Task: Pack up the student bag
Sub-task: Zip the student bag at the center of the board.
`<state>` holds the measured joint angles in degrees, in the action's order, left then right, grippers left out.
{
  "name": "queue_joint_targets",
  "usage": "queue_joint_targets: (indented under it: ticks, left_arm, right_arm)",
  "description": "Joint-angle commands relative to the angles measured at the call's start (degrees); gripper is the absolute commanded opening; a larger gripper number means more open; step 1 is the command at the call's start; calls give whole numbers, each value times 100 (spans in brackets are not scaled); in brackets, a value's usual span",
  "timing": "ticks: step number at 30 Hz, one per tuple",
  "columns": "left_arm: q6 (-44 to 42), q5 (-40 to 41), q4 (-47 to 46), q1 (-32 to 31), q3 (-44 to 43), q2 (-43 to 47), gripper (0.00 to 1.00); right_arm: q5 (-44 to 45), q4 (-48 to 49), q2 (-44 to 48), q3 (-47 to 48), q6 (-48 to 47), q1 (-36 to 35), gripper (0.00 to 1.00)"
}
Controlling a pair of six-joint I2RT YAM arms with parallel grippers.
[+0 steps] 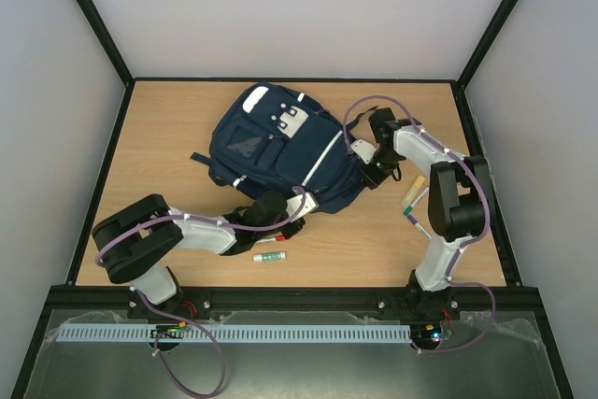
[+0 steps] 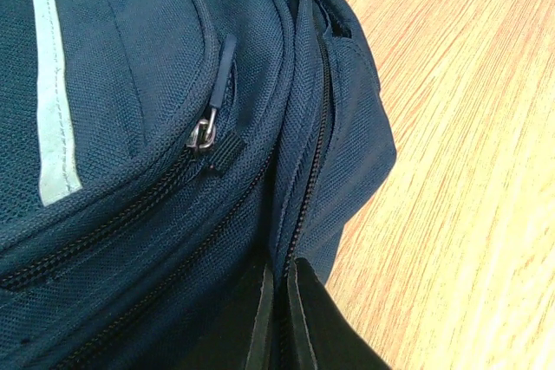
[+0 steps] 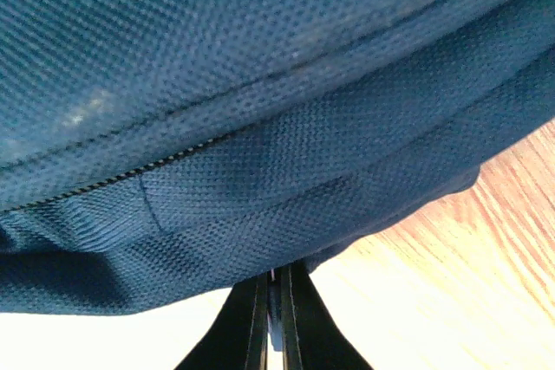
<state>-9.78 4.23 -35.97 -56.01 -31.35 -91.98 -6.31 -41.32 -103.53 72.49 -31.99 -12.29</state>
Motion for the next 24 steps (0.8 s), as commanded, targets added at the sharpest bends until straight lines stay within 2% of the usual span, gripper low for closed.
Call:
queue_joint_targets:
  ticks: [1, 6, 11, 22, 24]
  left_arm:
    - [236, 289, 235, -121, 231, 316, 4]
    - [397, 484, 306, -163, 354, 454, 4]
    - [755, 793, 398, -156, 573, 895, 13]
    - [1088, 755, 395, -147, 649, 844, 14]
    - [1092, 768, 391, -147, 646, 847, 14]
  right_arm:
    - [1157, 517, -248, 137, -168, 232, 1]
    - [1208, 616, -242, 149, -407, 432, 1]
    - [864, 614, 71, -246, -680, 465, 1]
    - [480, 986, -228, -880, -651, 502, 1]
    - [431, 1022, -221, -899, -642, 529, 4]
